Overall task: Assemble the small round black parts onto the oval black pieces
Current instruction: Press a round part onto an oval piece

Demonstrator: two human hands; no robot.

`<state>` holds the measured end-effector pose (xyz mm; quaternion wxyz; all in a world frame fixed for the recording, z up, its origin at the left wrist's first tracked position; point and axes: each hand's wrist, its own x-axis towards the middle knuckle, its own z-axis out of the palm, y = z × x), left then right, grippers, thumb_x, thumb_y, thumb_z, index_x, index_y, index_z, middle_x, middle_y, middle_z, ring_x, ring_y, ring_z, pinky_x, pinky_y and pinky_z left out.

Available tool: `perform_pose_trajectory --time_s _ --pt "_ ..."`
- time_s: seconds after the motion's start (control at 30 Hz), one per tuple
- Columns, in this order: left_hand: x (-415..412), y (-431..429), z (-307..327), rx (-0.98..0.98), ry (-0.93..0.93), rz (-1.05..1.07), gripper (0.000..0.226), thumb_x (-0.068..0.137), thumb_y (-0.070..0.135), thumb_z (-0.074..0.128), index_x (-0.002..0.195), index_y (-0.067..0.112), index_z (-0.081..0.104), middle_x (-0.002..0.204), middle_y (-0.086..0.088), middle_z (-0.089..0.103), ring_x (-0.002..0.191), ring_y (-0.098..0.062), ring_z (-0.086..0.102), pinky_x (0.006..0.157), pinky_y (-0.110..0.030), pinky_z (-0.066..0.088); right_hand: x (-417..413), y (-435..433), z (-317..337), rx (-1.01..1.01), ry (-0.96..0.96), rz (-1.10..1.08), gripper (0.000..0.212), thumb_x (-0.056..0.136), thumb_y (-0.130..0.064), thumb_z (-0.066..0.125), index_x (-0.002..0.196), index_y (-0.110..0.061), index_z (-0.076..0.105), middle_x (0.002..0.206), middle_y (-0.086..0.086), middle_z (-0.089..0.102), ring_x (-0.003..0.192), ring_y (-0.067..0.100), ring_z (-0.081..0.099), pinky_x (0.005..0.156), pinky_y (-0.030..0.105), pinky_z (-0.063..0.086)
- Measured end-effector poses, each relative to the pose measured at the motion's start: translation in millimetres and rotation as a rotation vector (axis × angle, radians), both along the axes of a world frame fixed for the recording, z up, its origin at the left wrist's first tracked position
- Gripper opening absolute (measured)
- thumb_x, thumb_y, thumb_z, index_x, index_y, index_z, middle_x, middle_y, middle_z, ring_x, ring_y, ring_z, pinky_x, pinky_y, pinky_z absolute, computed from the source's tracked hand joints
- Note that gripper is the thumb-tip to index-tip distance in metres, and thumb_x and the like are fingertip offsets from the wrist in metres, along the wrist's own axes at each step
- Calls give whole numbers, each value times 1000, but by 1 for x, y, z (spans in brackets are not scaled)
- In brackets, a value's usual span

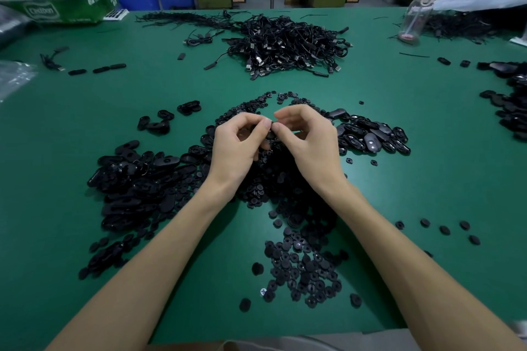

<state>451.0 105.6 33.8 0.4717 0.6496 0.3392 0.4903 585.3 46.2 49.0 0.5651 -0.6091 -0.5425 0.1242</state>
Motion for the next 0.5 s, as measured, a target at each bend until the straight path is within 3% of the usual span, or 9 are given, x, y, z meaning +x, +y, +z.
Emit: perform_pose_trajectory --time_s 0.2,0.33,0.5 --pt "1 1 -1 32 -15 8 6 98 15 71 97 10 74 73 4 71 58 -8 61 52 -21 46 2 0 2 -26 61 -1 14 92 -17 78 104 -12 73 92 -8 74 84 3 68 80 18 53" --pt "1 2 -2 71 14 54 5 98 17 72 99 14 76 93 -6 75 65 -12 67 57 -21 48 2 -1 2 -31 72 3 15 91 -17 78 105 -13 72 92 -7 74 85 4 68 79 18 53" --pt "0 2 -2 48 17 38 4 97 17 72 98 14 76 90 -6 74 65 -11 67 51 -25 48 -1 0 1 -31 44 20 13 92 -13 75 105 -14 72 92 -10 73 86 4 67 81 22 54"
